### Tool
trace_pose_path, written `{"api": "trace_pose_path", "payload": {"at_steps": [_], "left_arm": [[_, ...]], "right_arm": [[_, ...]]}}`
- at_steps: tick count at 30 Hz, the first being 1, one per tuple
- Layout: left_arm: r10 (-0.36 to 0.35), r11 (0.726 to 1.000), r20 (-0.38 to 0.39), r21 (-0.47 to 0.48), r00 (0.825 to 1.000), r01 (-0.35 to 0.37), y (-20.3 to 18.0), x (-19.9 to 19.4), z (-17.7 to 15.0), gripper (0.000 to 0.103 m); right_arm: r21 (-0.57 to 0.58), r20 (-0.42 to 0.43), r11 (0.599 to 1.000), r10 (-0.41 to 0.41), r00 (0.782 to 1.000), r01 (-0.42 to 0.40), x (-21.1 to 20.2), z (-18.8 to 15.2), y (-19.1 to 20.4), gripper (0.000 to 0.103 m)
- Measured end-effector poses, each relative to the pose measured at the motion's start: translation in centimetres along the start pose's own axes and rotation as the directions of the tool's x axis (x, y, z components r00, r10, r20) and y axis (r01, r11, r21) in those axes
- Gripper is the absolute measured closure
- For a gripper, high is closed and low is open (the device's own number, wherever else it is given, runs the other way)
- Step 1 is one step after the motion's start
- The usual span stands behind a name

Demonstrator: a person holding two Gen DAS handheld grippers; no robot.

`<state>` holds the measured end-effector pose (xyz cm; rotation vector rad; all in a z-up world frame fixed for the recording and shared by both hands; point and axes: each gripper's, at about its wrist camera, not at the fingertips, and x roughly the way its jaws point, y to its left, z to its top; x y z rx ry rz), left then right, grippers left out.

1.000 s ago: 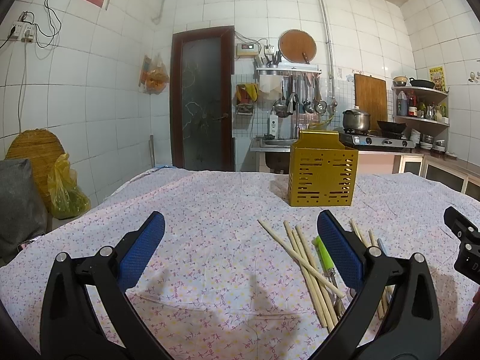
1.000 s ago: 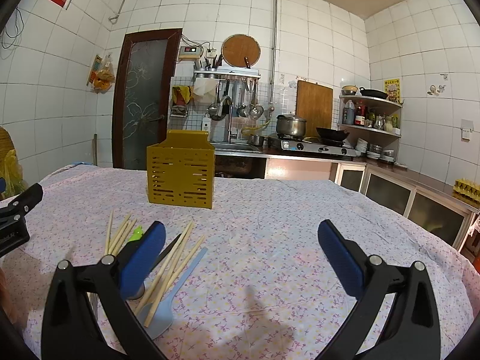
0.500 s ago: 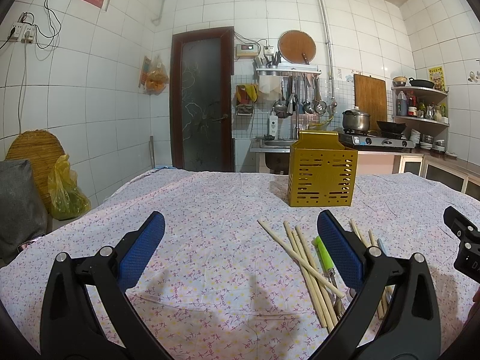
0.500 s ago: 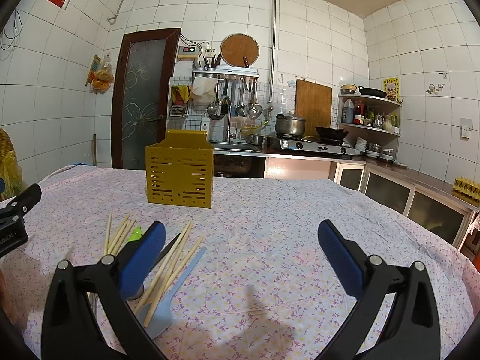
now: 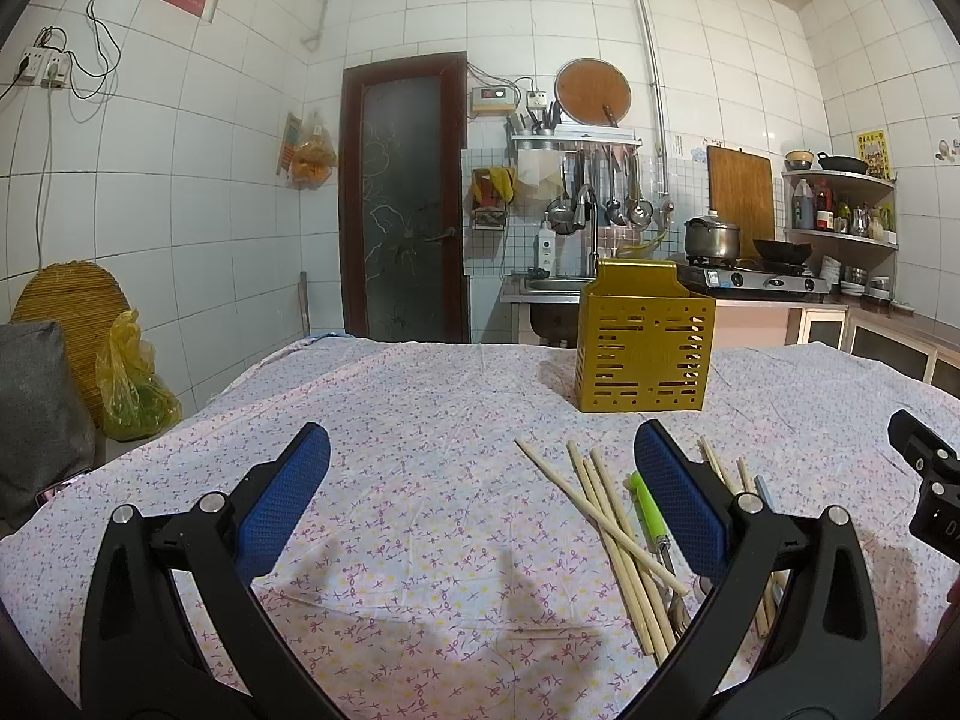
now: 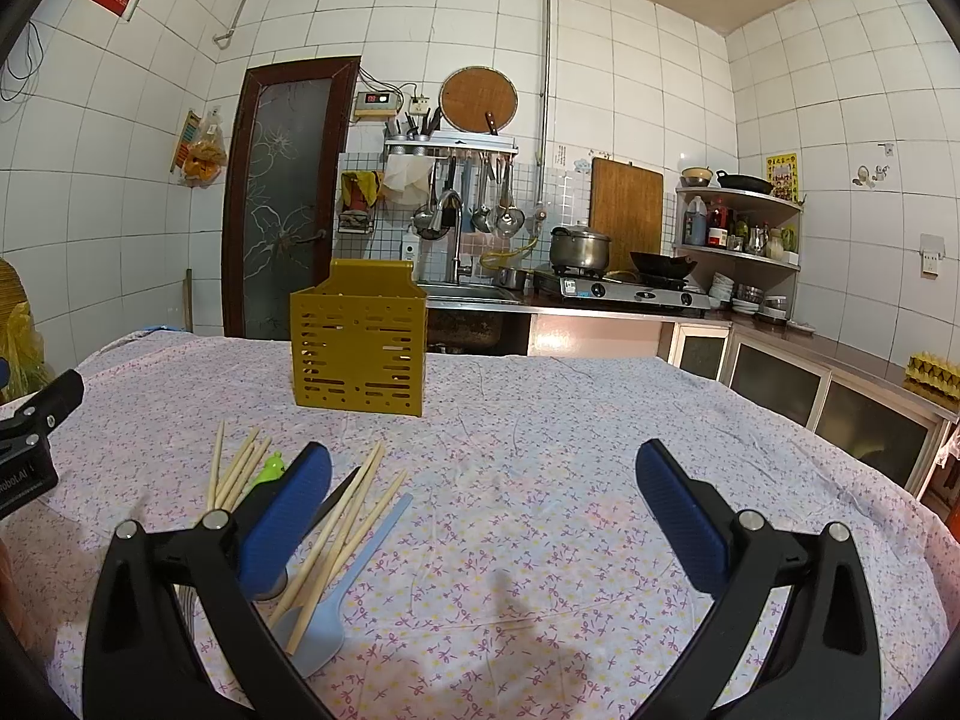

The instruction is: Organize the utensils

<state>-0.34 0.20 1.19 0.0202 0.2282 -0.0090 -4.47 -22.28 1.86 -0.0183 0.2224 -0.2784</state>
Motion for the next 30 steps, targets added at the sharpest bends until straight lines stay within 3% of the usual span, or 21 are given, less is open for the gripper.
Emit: {"api": "trace_pose_path", "payload": {"at_steps": [30], "left_arm": [[0.001, 1.000, 0.000, 0.003, 1.000, -0.001, -0.12, -0.07, -0.03, 0.005]], "right_arm": [[0.007, 0.000, 1.000, -0.005, 1.000, 0.005, 0.23, -0.12, -0.11, 0.004]]}}
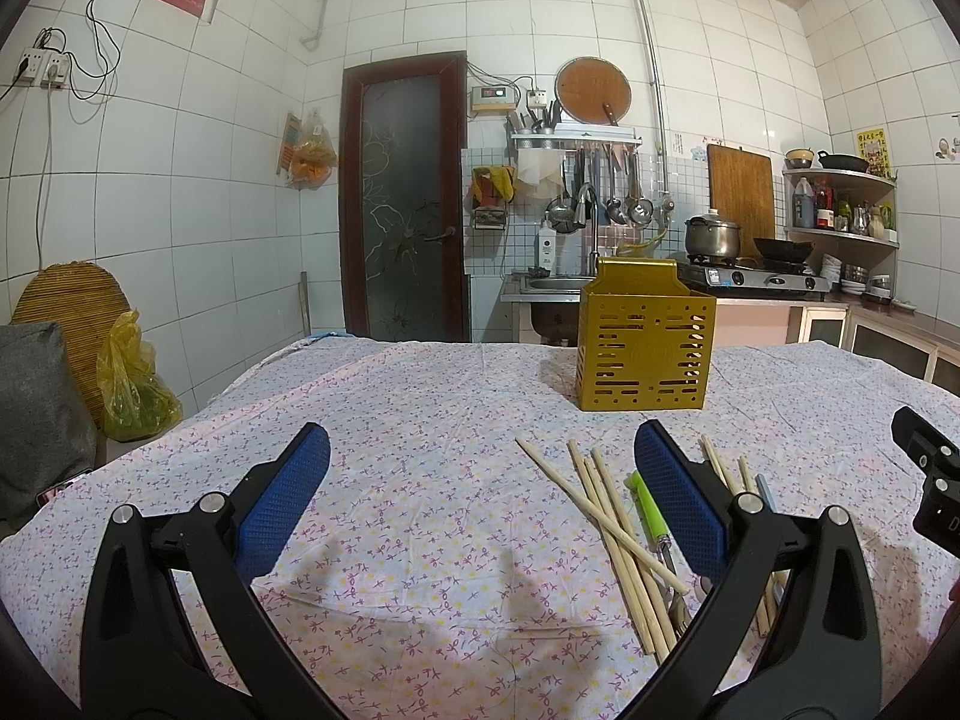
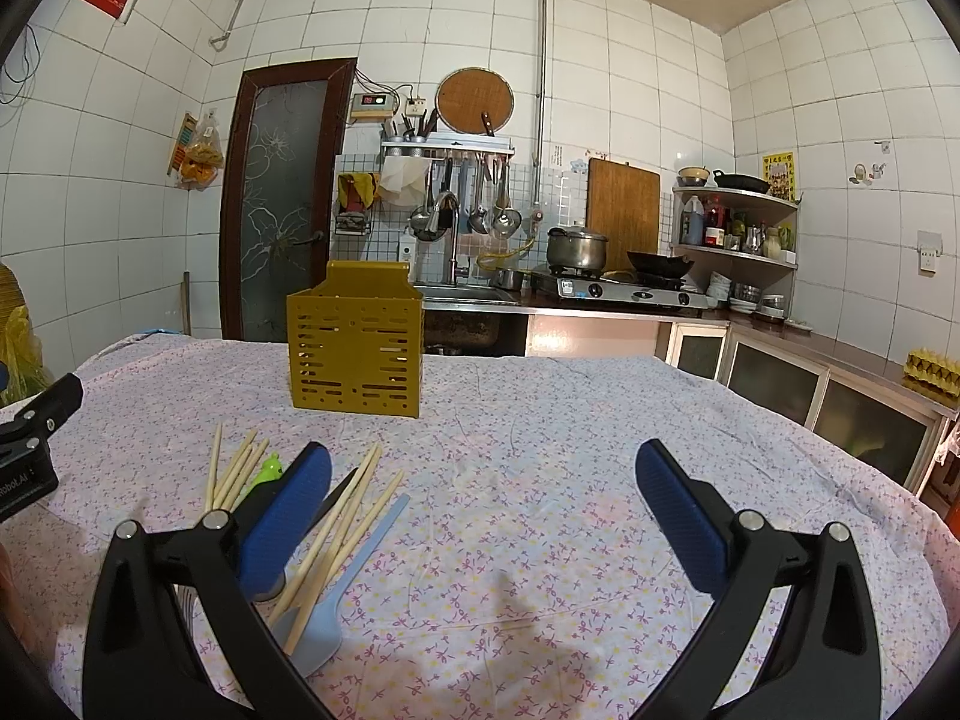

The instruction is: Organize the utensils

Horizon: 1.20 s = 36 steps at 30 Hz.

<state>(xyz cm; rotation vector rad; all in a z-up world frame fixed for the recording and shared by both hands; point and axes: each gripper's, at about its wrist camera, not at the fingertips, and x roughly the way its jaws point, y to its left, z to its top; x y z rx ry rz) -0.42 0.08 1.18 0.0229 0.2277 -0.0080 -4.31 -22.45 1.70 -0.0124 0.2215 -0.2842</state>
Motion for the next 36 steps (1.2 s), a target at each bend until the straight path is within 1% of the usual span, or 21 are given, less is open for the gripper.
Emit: {"api": "trace_pose_path", "payload": {"at_steps": [11, 12, 18, 26, 33, 36], "left_arm": [[0.004, 1.000, 0.004, 0.004, 1.000, -0.004, 0.1, -0.2, 0.2, 0.005], [0.005, 1.000, 0.003, 0.005, 1.000, -0.005, 0.1, -0.1, -0.1, 0.005], [0.002, 1.000, -0.004, 0.004, 1.000, -0.002, 0.0, 0.1, -0.2, 0.005], [0.006, 1.000, -0.035, 0.014, 0.999, -0.006, -0.1, 0.8, -0.2, 0.005], [0.007, 1.000, -0.064, 0.012, 0.998, -0.006, 0.0, 1.5, -0.4, 0.005], [0.007, 1.000, -0.064, 0.011, 0.998, -0.006, 0.1, 1.5, -0.5, 0.005]], "right_arm": [[0.003, -0.003, 1.000, -0.003, 1.000, 0.003, -0.3, 0.1, 0.0, 0.004], [0.002, -0.003, 1.000, -0.002, 1.000, 0.003, -0.3, 0.1, 0.0, 0.004], [-0.027, -0.006, 1.000, -0.009, 1.000, 0.008, 0.0, 0.1, 0.7, 0.004], [-0.022, -0.039, 1.000, 0.000, 0.999, -0.001, 0.7, -0.1, 0.8, 0.004], [-0.017, -0.068, 1.000, -0.014, 0.998, 0.013, 1.4, -0.2, 0.8, 0.004], [-0.020, -0.082, 1.000, -0.025, 0.996, 0.024, 1.6, -0.3, 0.9, 0.004]]}}
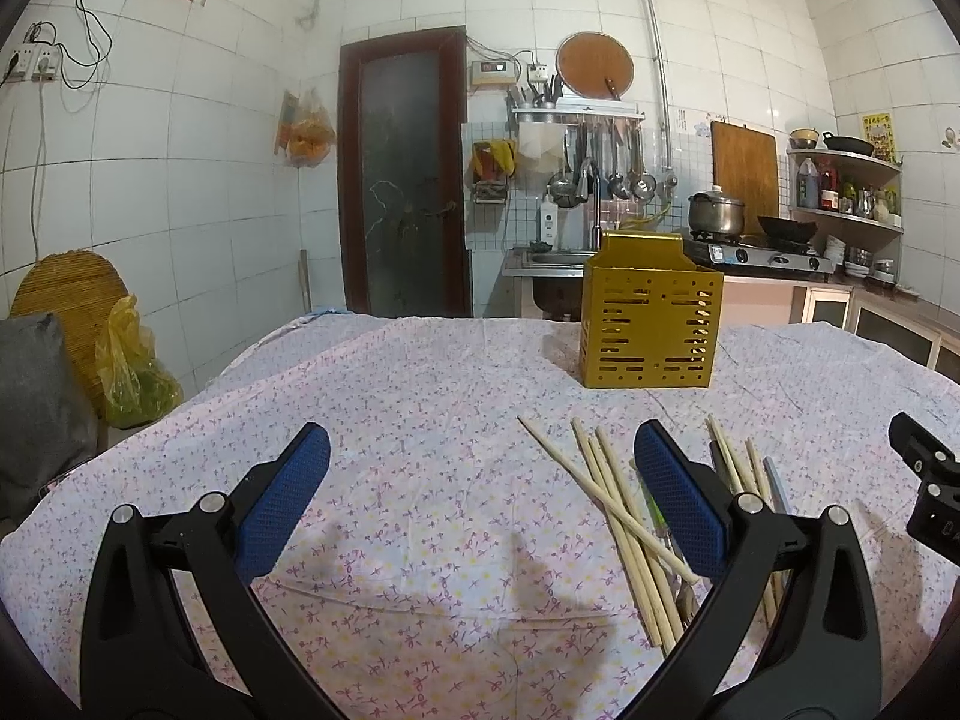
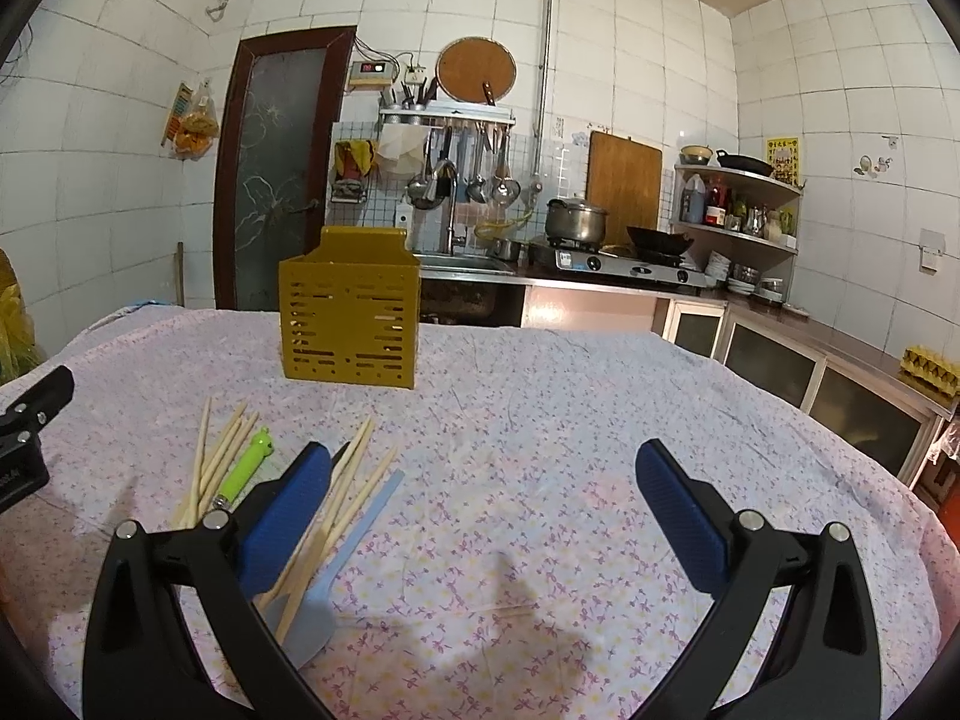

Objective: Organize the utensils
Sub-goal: 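Close the left tool on a wooden chopstick while the right tool grasps the grey spatula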

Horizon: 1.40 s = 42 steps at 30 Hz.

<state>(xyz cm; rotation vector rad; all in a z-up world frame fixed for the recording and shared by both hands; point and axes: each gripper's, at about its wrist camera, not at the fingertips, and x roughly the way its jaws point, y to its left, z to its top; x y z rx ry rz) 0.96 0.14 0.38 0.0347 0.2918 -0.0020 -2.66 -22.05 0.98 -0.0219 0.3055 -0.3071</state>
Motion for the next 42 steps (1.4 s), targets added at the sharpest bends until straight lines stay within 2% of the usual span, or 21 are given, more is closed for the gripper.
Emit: {"api": "trace_pose_path", "payload": {"at_steps": [4, 6, 12, 14, 18, 21, 28, 35, 38, 42], "left_arm": [[0.016, 1.000, -0.031, 0.004, 0.999, -0.016, -0.2, 0.6, 0.0, 0.005], [0.011, 1.000, -0.075, 0.004, 0.997, -0.011, -0.2, 1.5, 0.1, 0.005], [0.018, 1.000, -0.160, 0.016, 0.987, -0.015, -0.2, 4.3, 1.7, 0.005], [0.014, 0.999, -0.210, 0.039, 0.978, -0.006, -0.7, 5.9, 2.1, 0.005], [-0.001, 0.998, -0.310, 0.063, 0.951, 0.021, -1.4, 9.0, 2.2, 0.005], [-0.017, 0.998, -0.376, 0.048, 0.927, 0.038, -1.5, 11.7, 2.4, 0.005], [0.010, 0.998, -0.481, 0.062, 0.877, 0.022, -2.0, 17.6, 2.3, 0.005], [0.000, 0.997, -0.590, 0.067, 0.807, 0.050, -2.4, 21.7, 0.8, 0.005], [-0.005, 0.995, -0.611, 0.073, 0.792, 0.063, -2.7, 22.4, 0.3, 0.005], [-0.023, 0.995, -0.619, 0.061, 0.785, 0.077, -2.4, 22.5, 0.0, 0.005]], "right_arm": [[-0.001, -0.029, 1.000, -0.024, 0.999, 0.024, 0.5, 0.0, 0.1, 0.004], [0.003, -0.047, 0.999, -0.034, 0.998, 0.034, 0.9, 0.0, 0.0, 0.004], [0.010, -0.125, 1.000, -0.013, 0.992, 0.015, 2.9, 0.3, 0.3, 0.004], [0.001, -0.165, 1.000, -0.016, 0.986, 0.016, 4.1, 0.6, 0.7, 0.004], [-0.024, -0.210, 1.000, -0.002, 0.978, -0.003, 6.3, 1.0, 1.7, 0.004], [-0.035, -0.244, 0.999, -0.003, 0.970, -0.006, 7.7, 1.1, 2.1, 0.004], [0.005, -0.386, 1.000, -0.002, 0.922, 0.005, 11.7, 0.0, 2.0, 0.004], [0.022, -0.474, 0.999, -0.021, 0.880, 0.035, 14.0, -0.9, 2.0, 0.004], [0.059, -0.501, 0.998, 0.008, 0.865, 0.025, 14.6, -1.0, 1.9, 0.004], [0.050, -0.524, 0.998, 0.002, 0.852, 0.029, 15.2, -1.2, 2.2, 0.004]]}}
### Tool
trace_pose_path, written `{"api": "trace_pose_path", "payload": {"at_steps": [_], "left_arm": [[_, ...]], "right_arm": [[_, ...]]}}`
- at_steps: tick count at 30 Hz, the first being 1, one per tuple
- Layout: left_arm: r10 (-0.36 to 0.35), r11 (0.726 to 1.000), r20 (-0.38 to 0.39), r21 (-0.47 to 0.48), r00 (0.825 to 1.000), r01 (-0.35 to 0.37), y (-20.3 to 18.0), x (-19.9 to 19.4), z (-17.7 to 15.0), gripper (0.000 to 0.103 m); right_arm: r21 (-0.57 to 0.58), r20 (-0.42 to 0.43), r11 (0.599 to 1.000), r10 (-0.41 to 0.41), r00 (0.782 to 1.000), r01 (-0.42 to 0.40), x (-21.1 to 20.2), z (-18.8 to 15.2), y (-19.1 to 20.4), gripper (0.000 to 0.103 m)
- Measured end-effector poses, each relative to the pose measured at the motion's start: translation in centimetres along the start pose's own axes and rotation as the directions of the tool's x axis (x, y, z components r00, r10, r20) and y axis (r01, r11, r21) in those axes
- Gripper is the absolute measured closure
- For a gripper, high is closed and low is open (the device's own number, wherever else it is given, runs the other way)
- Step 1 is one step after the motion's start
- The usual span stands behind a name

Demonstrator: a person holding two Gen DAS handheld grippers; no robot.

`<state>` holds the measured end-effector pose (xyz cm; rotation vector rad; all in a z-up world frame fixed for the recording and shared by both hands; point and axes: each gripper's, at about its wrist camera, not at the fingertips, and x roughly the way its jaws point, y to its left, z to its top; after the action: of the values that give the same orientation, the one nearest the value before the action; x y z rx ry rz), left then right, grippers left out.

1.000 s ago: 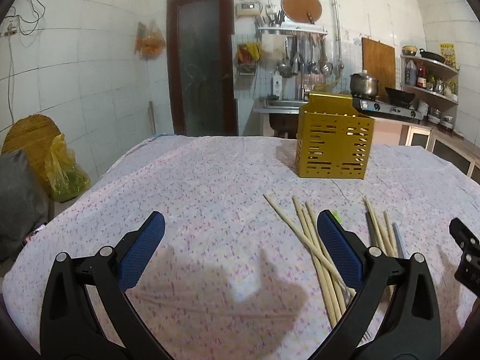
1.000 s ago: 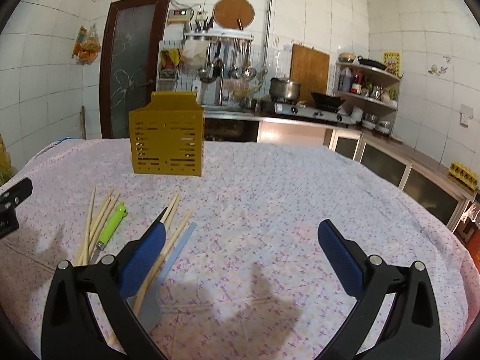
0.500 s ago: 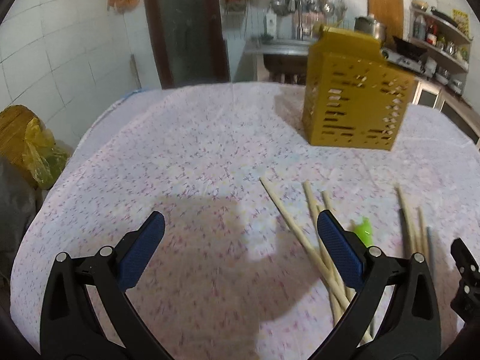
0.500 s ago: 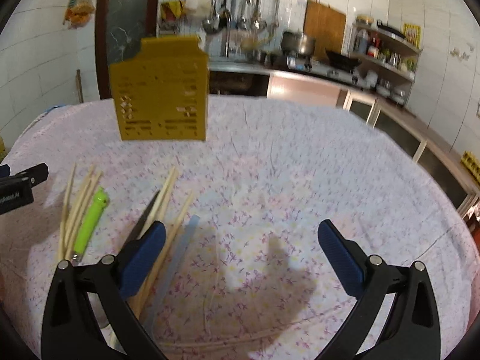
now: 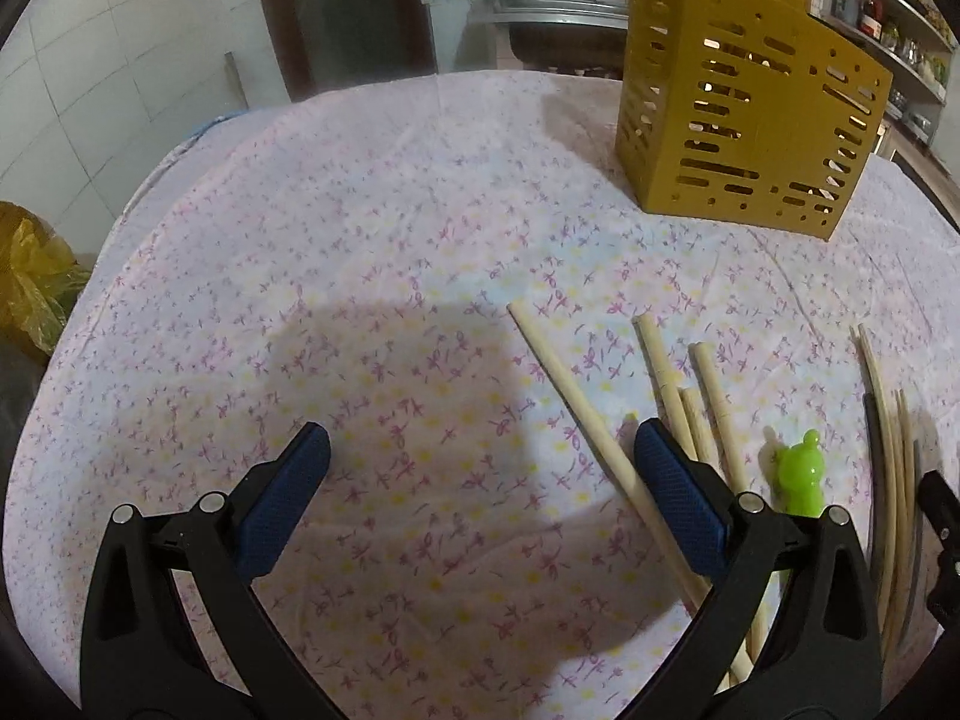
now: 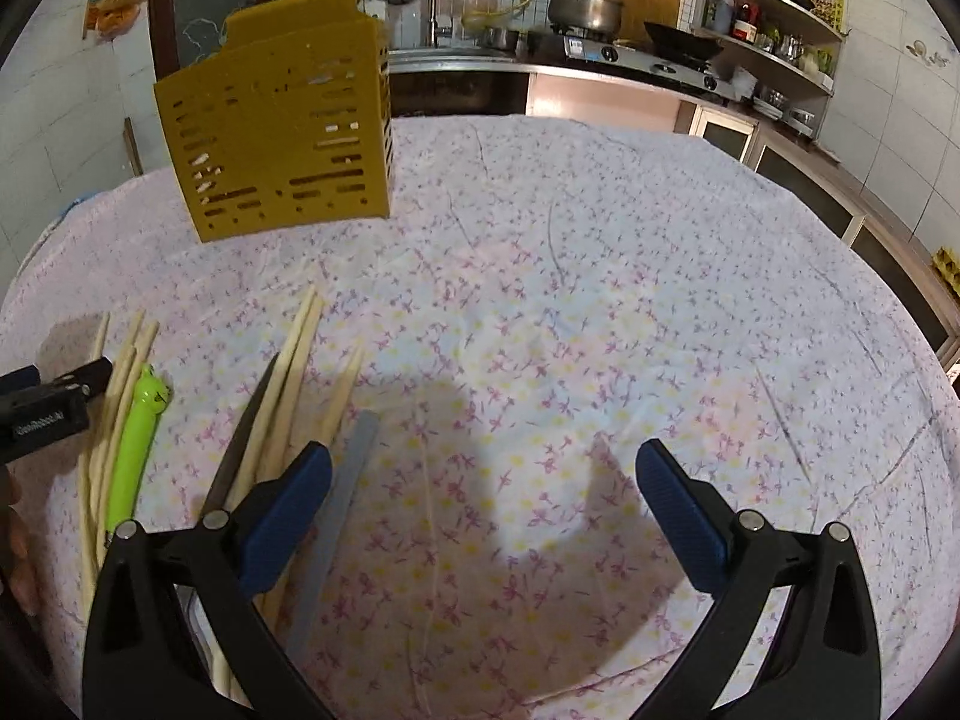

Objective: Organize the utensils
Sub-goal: 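Close the left tool on a wooden chopstick while the right tool grasps the grey spatula, then lift the chopstick with the left tool while the right tool carries the spatula over the yellow holder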

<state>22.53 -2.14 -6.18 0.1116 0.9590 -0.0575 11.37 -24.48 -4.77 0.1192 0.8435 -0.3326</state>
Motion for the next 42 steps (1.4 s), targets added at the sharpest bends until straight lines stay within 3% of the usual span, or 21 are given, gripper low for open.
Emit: {"api": "trace_pose_path", "payload": {"at_steps": [13, 18, 22, 29, 39, 42], "left_arm": [[-0.014, 1.000, -0.033, -0.008, 0.999, 0.014, 0.5, 0.4, 0.3, 0.005], [-0.028, 0.999, -0.030, -0.039, 0.999, 0.027, 0.9, 0.4, 0.2, 0.008], [-0.038, 0.998, -0.029, -0.053, 0.999, 0.037, 0.7, 0.1, 0.2, 0.023], [-0.046, 0.997, -0.044, -0.067, 0.998, 0.043, 0.1, 0.3, 0.9, 0.038], [-0.067, 0.996, -0.099, -0.066, 0.993, 0.061, -0.3, 1.4, 3.2, 0.086], [-0.077, 0.994, -0.095, -0.080, 0.993, 0.069, -0.2, 1.5, 3.4, 0.090]], "right_arm": [[0.019, -0.048, 1.000, 0.000, 0.999, 0.001, 1.0, 0.0, 0.2, 0.004], [0.031, -0.059, 0.999, 0.014, 0.998, -0.012, 1.2, 0.1, 0.4, 0.010], [0.028, -0.061, 0.999, 0.037, 0.997, -0.035, 0.9, 0.2, 1.0, 0.027], [0.042, -0.063, 0.998, 0.046, 0.997, -0.043, 0.7, 0.4, 2.5, 0.054], [0.108, -0.083, 0.990, 0.096, 0.992, -0.087, 1.4, 1.8, 2.2, 0.088], [0.126, -0.086, 0.986, 0.117, 0.989, -0.105, 1.8, 2.4, 1.8, 0.094]]}}
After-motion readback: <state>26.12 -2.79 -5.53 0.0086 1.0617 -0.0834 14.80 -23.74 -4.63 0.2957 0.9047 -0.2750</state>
